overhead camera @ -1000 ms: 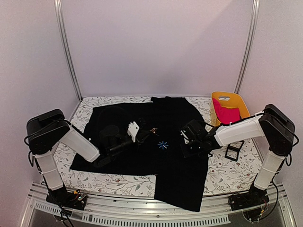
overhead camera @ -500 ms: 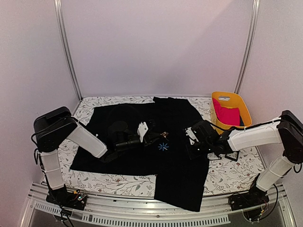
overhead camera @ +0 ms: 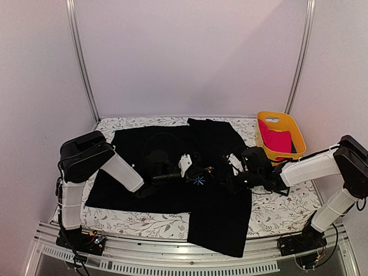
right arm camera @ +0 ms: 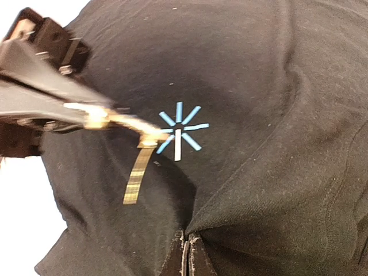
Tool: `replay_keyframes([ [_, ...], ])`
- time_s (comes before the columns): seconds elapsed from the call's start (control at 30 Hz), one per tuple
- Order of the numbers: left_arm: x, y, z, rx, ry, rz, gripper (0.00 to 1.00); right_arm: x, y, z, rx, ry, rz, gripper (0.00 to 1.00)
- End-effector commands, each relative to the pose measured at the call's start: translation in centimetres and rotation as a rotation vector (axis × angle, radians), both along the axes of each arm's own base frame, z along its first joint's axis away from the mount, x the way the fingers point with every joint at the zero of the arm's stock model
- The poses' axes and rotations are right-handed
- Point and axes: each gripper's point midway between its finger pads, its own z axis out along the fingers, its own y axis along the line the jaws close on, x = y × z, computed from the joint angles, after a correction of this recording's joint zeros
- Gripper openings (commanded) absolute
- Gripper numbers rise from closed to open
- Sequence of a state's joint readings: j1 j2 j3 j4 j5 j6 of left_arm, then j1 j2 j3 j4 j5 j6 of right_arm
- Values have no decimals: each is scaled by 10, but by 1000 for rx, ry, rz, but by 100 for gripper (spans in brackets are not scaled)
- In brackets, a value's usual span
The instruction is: Pin the brooch onto the clothing
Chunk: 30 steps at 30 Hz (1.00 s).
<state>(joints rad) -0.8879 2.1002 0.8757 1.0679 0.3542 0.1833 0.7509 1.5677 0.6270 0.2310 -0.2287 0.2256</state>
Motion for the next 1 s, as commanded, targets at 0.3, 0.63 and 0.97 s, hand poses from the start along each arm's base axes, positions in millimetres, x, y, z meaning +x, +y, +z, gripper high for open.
replay_keyframes([
  [0.3,19,-2,-35,160,-130,0,0,0,-3,15,70,-53,70,0],
  [0.63,7,-7,-50,201,-123,-42,0,2,-9,23,105,-62,65,0],
  [0.97,-4,-8,-35,117,-51,-72,0,8,-14,19,112,-53,39,0],
])
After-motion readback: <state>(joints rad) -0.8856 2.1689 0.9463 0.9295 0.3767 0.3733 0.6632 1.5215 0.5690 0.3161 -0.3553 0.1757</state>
